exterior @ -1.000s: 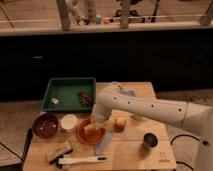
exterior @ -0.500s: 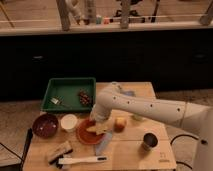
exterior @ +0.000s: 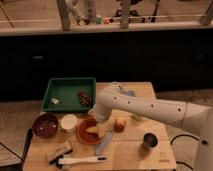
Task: Place banana in red bowl
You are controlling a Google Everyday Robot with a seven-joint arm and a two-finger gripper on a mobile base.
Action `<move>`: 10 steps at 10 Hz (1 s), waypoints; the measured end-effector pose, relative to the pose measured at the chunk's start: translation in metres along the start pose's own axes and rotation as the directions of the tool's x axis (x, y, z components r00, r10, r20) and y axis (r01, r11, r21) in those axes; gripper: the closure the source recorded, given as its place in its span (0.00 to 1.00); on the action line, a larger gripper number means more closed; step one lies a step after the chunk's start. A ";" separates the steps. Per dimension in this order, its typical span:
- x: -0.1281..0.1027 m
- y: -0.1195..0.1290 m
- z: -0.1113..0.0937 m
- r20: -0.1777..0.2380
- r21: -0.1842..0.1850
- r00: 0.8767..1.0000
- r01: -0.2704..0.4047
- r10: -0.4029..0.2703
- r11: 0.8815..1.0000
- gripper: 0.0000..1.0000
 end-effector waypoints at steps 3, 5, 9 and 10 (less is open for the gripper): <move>0.001 0.000 -0.001 0.001 -0.002 1.000 -0.002 0.002 1.000 0.20; 0.002 0.000 -0.001 0.001 -0.003 1.000 -0.005 0.005 1.000 0.20; 0.006 -0.001 -0.003 0.000 0.002 1.000 -0.010 0.010 1.000 0.20; 0.005 -0.003 -0.003 0.000 -0.001 1.000 -0.010 0.010 1.000 0.20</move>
